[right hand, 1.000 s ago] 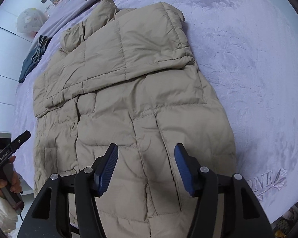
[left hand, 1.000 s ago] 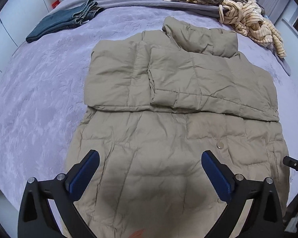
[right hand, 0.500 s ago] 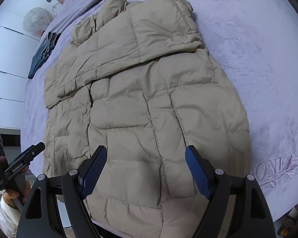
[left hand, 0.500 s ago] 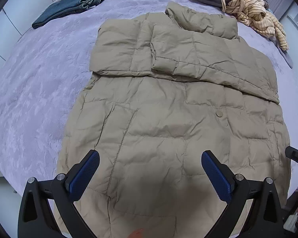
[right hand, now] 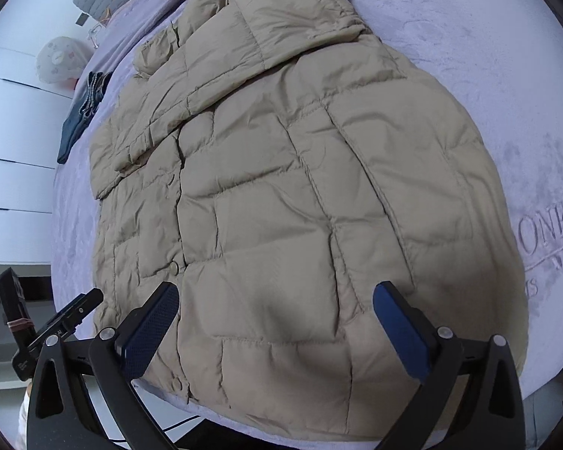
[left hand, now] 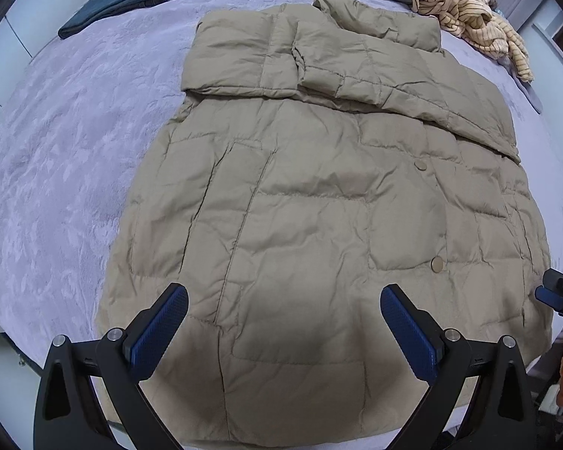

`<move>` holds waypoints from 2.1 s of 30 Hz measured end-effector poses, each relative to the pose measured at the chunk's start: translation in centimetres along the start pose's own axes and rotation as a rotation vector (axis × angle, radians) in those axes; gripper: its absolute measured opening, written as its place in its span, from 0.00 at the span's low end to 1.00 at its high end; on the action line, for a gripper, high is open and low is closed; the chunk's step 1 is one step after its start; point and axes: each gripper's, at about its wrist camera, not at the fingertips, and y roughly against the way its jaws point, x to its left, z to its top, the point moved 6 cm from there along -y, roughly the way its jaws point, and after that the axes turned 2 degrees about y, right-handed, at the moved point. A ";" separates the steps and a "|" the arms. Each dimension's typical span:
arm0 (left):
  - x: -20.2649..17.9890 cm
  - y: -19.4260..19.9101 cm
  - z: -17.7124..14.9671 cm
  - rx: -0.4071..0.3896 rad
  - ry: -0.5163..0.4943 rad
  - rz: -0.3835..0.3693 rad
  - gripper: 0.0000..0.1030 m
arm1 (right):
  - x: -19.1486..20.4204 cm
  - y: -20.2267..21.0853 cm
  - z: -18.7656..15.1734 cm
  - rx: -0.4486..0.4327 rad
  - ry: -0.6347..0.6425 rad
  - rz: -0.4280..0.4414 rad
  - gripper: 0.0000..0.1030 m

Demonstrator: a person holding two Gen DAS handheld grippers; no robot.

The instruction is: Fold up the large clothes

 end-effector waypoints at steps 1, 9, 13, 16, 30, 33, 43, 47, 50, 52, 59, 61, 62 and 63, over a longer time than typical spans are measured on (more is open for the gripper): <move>0.2 0.0 -0.5 0.003 0.001 -0.002 0.99 | -0.1 0.0 -0.7 0.002 -0.012 0.002 1.00; 2.7 0.1 -5.4 0.026 0.009 -0.041 0.99 | -1.4 1.2 -5.1 -0.042 -0.156 0.052 1.00; 5.1 0.7 -7.9 0.037 0.124 -0.211 0.99 | -2.7 2.7 -7.1 -0.099 -0.238 0.102 1.00; 7.2 1.2 -9.7 0.044 0.203 -0.324 0.99 | -4.1 3.5 -8.7 -0.139 -0.314 0.155 1.00; 8.1 -2.3 -11.4 0.122 0.422 -0.526 0.99 | -8.6 2.0 -9.4 -0.203 -0.617 0.379 0.87; 8.1 -2.5 -9.7 0.078 0.444 -0.514 0.39 | -8.1 1.3 -8.7 -0.196 -0.648 0.414 0.54; 8.0 4.7 -4.4 -0.144 0.244 -0.462 0.11 | -4.5 4.7 -5.9 -0.235 -0.437 0.341 0.07; 7.2 7.9 -1.0 -0.229 0.173 -0.448 0.11 | -2.4 7.3 -2.4 -0.269 -0.324 0.308 0.07; 6.3 9.5 2.1 -0.280 0.151 -0.431 0.11 | -1.2 8.8 0.6 -0.289 -0.252 0.284 0.07; 5.7 10.5 4.8 -0.314 0.142 -0.413 0.11 | -0.2 10.1 3.1 -0.307 -0.190 0.264 0.07; 3.2 13.2 16.0 -0.423 0.098 -0.327 0.11 | 4.9 14.4 15.0 -0.352 0.043 0.206 0.07; 2.4 13.0 19.5 -0.436 0.088 -0.289 0.11 | 6.3 14.9 18.4 -0.351 0.085 0.187 0.07; 2.2 12.6 21.1 -0.434 0.090 -0.273 0.11 | 7.0 14.8 20.6 -0.347 0.110 0.178 0.07; 2.1 12.2 22.5 -0.432 0.091 -0.259 0.11 | 7.6 14.7 22.5 -0.343 0.132 0.166 0.07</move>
